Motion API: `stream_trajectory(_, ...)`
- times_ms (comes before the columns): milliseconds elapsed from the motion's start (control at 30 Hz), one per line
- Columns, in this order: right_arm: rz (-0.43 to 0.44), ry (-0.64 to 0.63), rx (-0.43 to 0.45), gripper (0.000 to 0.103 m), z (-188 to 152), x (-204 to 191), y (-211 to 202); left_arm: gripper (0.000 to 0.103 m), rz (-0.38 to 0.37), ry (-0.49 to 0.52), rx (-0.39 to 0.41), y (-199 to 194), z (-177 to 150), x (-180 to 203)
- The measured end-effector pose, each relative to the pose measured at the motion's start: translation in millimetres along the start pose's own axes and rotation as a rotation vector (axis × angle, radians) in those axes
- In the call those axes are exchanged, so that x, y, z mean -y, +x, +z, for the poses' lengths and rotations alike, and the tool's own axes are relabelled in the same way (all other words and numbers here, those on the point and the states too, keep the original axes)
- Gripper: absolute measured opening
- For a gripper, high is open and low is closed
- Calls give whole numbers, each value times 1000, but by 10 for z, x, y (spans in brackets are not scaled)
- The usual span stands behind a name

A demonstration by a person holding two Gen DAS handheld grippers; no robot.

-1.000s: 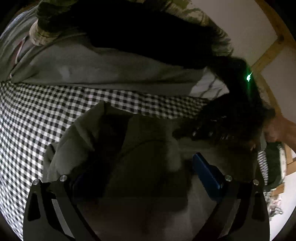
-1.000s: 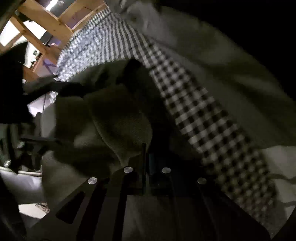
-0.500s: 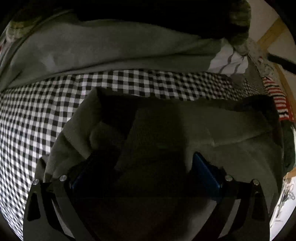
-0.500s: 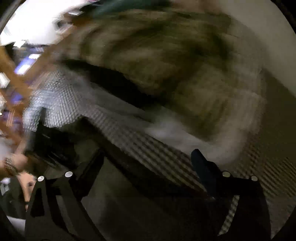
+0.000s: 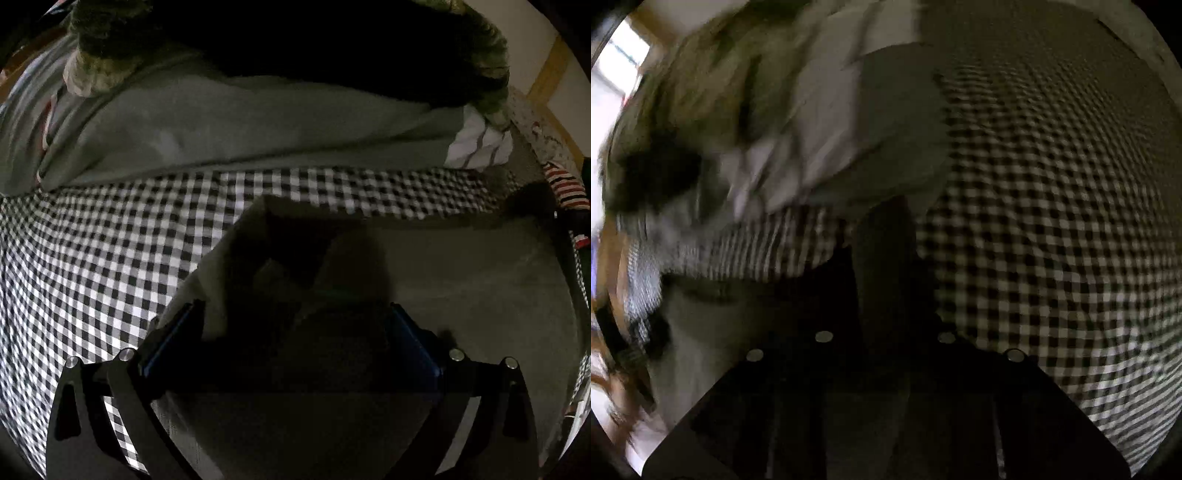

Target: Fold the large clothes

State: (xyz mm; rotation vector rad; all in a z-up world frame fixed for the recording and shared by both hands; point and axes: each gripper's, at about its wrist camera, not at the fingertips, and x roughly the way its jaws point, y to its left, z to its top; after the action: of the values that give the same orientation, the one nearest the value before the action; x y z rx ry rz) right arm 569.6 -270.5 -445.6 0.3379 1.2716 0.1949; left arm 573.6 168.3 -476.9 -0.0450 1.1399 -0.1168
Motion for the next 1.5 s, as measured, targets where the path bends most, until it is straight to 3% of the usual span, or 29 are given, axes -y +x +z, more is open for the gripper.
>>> stream_trajectory(33, 18, 27, -68, 27, -4, 73, 147, 99, -4, -7, -7, 15, 5, 5)
stream_trajectory(100, 3, 9, -86, 43, -26, 83, 173, 99, -11, -16, -6, -28, 53, 20)
stream_trajectory(167, 36, 4, 0, 63, -33, 47, -102, 99, -37, -23, 57, -288, 125, 30)
stream_trajectory(200, 52, 20, 56, 92, -32, 68, -321, 99, -42, -25, 91, -449, 153, 14)
stream_trajectory(233, 23, 35, 126, 99, -52, 79, -597, 99, -48, -28, 111, -569, 165, -4)
stream_trajectory(300, -17, 11, 191, 99, -177, 92, -1075, 99, -62, -50, 140, -892, 132, -102)
stream_trajectory(400, -100, 17, 139, 99, -616, 241, -1387, 99, -142, -144, 63, -1012, -163, -189)
stream_trajectory(467, -148, 64, 70, 99, -1017, 373, -1339, 99, -161, -189, 10, -1001, -464, -180)
stream_trajectory(567, -119, 166, -32, 99, -1673, 531, -1076, 99, -153, -180, -65, -892, -920, -25)
stream_trajectory(667, -46, 217, -74, 99, -2010, 518, -725, 99, -49, -92, -84, -716, -1190, 200)
stream_trajectory(700, -47, 228, -86, 96, -2063, 499, -598, 99, -29, -81, -74, -697, -1209, 226)
stream_trajectory(733, -42, 252, -92, 83, -2107, 479, -457, 99, -11, -78, -74, -671, -1212, 247)
stream_trajectory(767, -44, 264, -76, 83, -2122, 452, -378, 99, 8, -83, -81, -645, -1199, 269)
stream_trajectory(800, -62, 267, -60, 82, -2116, 442, -371, 99, 18, -86, -85, -625, -1193, 293)
stream_trajectory(933, -20, 336, 5, 47, -2130, 538, -465, 99, 25, -96, -92, -605, -1176, 310)
stream_trajectory(1000, 1, 336, 29, 40, -2147, 596, -567, 99, 22, -93, -93, -595, -1164, 322)
stream_trajectory(1100, 22, 331, 97, 34, -2146, 670, -798, 99, 20, -95, -101, -623, -1166, 307)
stream_trajectory(1133, 57, 374, 162, 32, -2141, 730, -930, 99, 21, -95, -103, -638, -1199, 255)
stream_trajectory(1200, 79, 431, 224, 30, -2157, 828, -1081, 99, 80, -95, -89, -728, -1197, 193)
stream_trajectory(1267, 74, 459, 219, 30, -2193, 918, -1078, 99, 153, -138, -86, -759, -1259, -10)
stream_trajectory(1333, 52, 466, 173, 29, -2226, 931, -948, 98, 106, -218, -97, -728, -1335, -233)
stream_trajectory(1400, 35, 452, 196, 29, -2154, 866, -920, 99, 141, -155, -104, -709, -1325, -167)
stream_trajectory(1500, 18, 473, 193, 29, -2207, 884, -864, 99, 132, -192, -87, -745, -1329, -221)
